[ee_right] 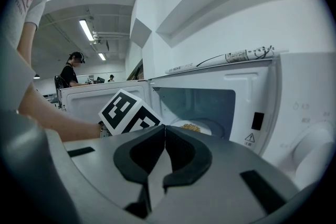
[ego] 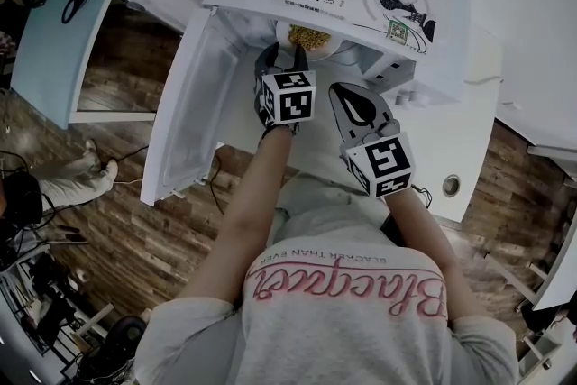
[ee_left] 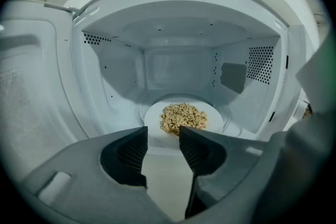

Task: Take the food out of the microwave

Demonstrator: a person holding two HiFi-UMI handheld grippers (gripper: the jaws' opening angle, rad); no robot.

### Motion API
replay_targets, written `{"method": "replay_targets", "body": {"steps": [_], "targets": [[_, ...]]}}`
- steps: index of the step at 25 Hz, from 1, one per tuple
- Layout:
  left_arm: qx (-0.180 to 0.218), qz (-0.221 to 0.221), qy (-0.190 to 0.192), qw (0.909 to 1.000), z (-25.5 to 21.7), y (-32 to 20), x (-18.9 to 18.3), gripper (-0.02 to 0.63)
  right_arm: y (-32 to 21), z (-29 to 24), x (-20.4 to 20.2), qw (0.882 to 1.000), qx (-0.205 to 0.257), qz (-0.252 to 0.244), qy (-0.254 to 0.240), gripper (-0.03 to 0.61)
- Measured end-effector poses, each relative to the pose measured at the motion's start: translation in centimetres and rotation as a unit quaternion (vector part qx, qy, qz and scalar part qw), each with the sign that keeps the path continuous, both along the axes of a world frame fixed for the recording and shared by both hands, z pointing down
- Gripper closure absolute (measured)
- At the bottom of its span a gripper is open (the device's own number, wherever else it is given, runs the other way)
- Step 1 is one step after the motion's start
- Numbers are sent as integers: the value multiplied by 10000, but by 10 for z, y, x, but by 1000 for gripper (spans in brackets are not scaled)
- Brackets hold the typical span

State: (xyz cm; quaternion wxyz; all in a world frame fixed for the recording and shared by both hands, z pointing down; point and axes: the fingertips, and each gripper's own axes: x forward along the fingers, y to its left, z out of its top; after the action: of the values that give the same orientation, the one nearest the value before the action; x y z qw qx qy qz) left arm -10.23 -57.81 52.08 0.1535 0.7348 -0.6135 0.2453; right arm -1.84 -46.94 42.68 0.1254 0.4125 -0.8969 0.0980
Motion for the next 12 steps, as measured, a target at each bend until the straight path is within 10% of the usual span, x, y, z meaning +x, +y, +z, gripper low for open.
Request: {"method": "replay_targets", "body": {"steps": [5, 12], "targets": [[-429, -516, 972, 9930, 8, 4, -4, 416, 3, 0, 0, 10000, 2, -27, 18, 566], [-927, -687, 2824, 9523, 18, 10, 8, 417, 4, -1, 3, 10000, 3, -18, 5, 566]]}}
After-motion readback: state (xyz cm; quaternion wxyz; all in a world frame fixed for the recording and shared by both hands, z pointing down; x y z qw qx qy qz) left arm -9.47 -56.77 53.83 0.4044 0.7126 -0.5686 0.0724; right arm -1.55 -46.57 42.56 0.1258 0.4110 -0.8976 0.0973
